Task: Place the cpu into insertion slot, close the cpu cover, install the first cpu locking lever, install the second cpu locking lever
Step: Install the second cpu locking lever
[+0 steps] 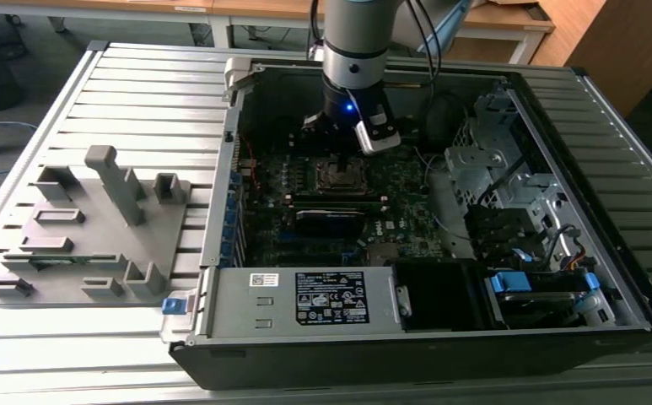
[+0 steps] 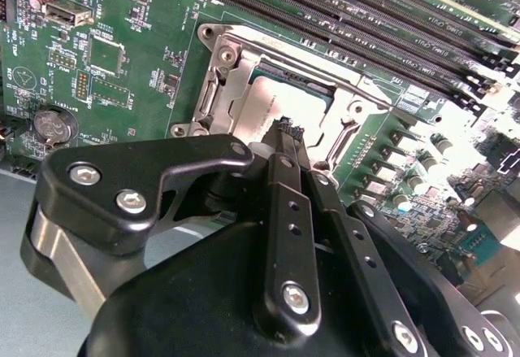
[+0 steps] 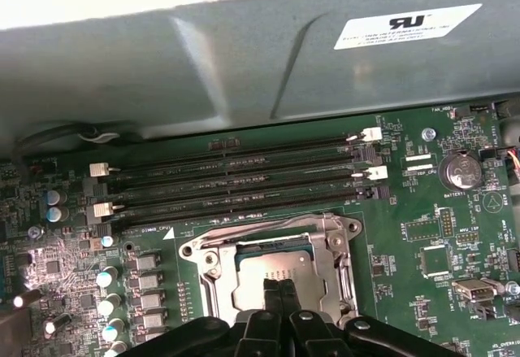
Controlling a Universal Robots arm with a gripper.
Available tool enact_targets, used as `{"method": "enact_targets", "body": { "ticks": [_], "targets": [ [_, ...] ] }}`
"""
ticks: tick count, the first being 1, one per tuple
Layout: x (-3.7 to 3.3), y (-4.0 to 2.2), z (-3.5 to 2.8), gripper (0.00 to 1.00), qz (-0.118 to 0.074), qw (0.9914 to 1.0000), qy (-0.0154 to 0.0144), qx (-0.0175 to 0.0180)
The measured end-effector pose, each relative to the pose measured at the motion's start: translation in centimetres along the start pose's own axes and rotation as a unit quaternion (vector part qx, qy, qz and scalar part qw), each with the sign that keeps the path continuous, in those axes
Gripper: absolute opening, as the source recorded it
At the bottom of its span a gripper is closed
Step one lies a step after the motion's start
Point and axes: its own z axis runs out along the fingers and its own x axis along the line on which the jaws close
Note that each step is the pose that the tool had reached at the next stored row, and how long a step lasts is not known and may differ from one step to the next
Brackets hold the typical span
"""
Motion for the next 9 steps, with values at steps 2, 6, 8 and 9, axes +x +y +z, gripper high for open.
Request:
{"method": "enact_targets", "body": {
  "ticks": [2,6,8,9],
  "targets": [
    [-0.10,0.02,0.00,0.11,0.000,1.00000,0.0000,0.0000],
    [-0.11,0.02,0.00,0.11,0.000,1.00000,0.0000,0.0000],
    [-0.11,0.02,0.00,0.11,0.000,1.00000,0.0000,0.0000],
    [-0.11,0.02,-0.04,0.11,0.000,1.00000,0.0000,0.0001]
  ]
}}
